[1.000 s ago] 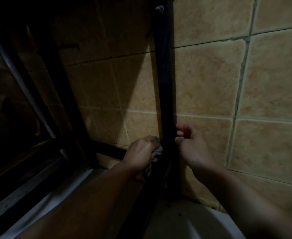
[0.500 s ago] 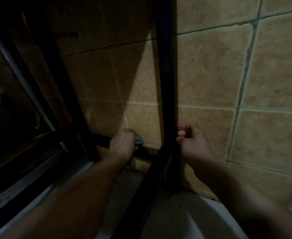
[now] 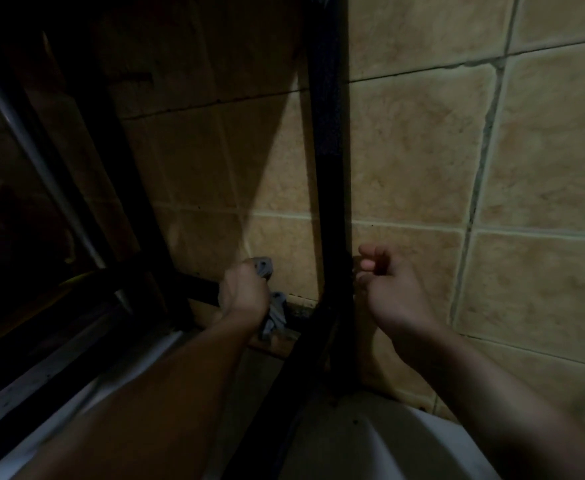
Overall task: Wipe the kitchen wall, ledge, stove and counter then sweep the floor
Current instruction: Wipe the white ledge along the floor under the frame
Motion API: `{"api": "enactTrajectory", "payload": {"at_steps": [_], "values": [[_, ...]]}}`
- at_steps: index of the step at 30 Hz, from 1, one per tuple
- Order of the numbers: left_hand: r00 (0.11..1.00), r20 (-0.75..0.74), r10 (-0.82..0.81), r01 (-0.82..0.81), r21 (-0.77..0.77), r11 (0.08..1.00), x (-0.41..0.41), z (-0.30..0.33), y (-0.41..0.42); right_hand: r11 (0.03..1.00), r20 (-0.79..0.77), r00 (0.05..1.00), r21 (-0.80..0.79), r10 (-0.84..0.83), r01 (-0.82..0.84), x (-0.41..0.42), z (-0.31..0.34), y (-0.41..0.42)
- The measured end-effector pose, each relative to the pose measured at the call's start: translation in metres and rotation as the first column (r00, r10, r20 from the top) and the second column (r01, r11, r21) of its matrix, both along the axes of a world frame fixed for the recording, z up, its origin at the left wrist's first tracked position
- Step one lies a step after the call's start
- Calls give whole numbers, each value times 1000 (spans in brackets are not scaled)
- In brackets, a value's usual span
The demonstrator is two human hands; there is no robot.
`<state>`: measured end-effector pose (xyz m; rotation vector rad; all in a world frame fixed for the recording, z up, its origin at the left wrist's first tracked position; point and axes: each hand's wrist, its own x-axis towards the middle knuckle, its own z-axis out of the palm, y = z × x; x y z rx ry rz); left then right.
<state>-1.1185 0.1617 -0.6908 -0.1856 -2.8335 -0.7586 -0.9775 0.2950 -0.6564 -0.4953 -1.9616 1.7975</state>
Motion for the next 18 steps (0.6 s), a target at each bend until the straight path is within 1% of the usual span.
{"api": "enactTrajectory", "payload": {"at_steps": [1, 3, 4, 6, 8, 12, 15, 18], "values": [[999, -9, -31, 31, -14, 999, 2, -1, -2, 1000, -6, 1000, -1, -2, 2, 0, 0, 0], [999, 1, -40, 40, 21, 999, 1, -3, -7, 1000, -7, 1000, 8, -6, 6, 0, -1, 0], [1000, 25, -6, 4, 68, 998, -1, -1, -9, 1000, -5, 1000, 9, -3, 3, -1, -1, -1], [992, 56, 116, -124, 162, 979, -5, 5, -15, 1000, -5, 1000, 1, 5, -5, -1, -2, -1], [981, 41, 189, -194, 203, 960, -12, 12, -14, 1000, -8, 1000, 1, 1, -1, -1, -3, -1], [989, 34, 145, -149, 238, 960, -17, 17, 0, 1000, -3, 1000, 4, -1, 1, 0, -1, 0], [993, 28, 113, -116, 187, 975, -15, 9, 3, 1000, 9, 1000, 14, -15, 15, 2, 1, 1], [992, 110, 66, -76, 98, 992, -8, 4, 1, 1000, 8, 1000, -22, 11, -11, 6, 1, -2]]}}
